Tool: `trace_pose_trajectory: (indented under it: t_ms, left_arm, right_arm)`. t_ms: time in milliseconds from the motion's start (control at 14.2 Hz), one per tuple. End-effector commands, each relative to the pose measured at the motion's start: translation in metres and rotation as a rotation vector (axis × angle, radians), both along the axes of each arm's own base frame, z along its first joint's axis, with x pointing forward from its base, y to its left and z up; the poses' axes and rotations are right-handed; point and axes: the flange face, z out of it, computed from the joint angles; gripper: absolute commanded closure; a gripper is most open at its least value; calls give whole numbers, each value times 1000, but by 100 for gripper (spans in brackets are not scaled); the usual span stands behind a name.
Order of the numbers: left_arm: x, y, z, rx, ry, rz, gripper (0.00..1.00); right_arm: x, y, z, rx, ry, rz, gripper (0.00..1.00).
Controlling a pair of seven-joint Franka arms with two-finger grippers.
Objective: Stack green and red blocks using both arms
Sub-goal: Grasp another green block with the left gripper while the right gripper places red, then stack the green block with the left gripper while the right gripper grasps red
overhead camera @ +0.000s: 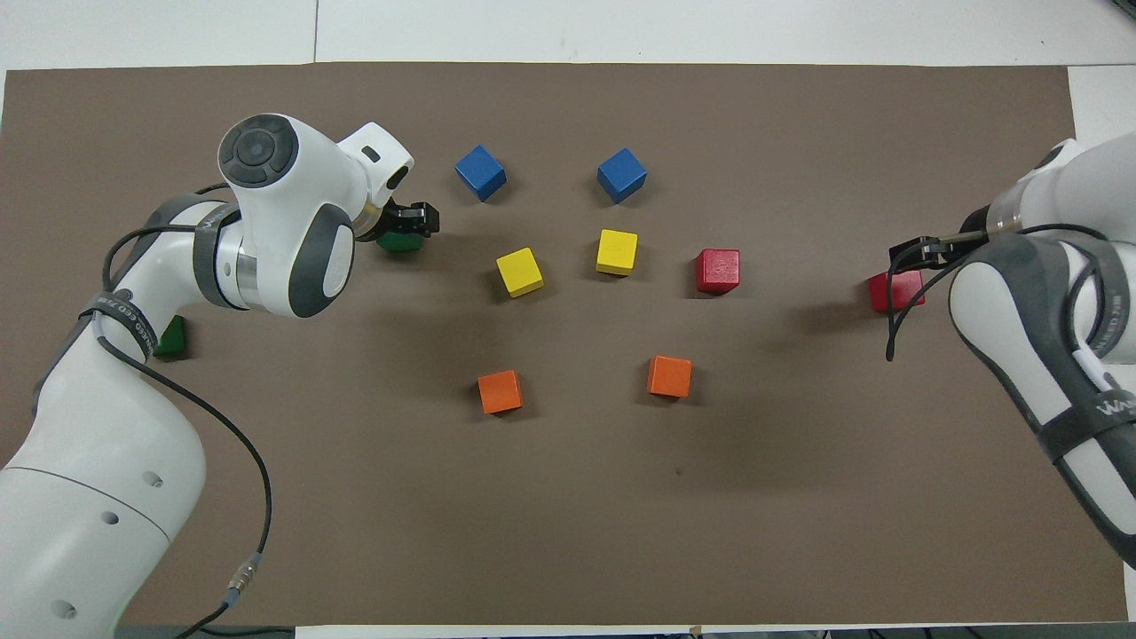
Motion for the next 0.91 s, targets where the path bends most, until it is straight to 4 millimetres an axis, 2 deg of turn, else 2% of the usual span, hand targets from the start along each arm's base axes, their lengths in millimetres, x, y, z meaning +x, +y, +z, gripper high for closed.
trace_pose_trajectory:
  t_ms: [0, 141, 281, 352, 422, 633, 774, 844]
  left_arm:
    - [-1, 2, 1, 63, -39, 9, 100]
    - [1, 5, 5, 85, -45, 6, 100]
    - [2, 12, 14, 89, -38, 13, 100]
    - [2, 21, 29, 94, -32, 23, 100]
    - [3, 39, 47, 96, -25, 43, 100]
    - [-9, 104, 110, 110, 9, 102, 100]
    - [-21, 146, 129, 129, 57, 74, 100]
    - [-28, 171, 133, 132, 73, 48, 100]
  right_arm:
    - [27, 47, 47, 5, 10, -55, 0]
    - [40, 101, 63, 2, -19, -128, 0]
    - [40, 153, 65, 7, -47, -192, 0]
    - [40, 173, 62, 15, -66, -195, 0]
    - [41, 181, 58, 21, -77, -195, 0]
    - [46, 203, 25, 30, -88, -187, 0]
    - [45, 205, 6, 40, -100, -191, 0]
    - [44, 205, -1, 42, -100, -200, 0]
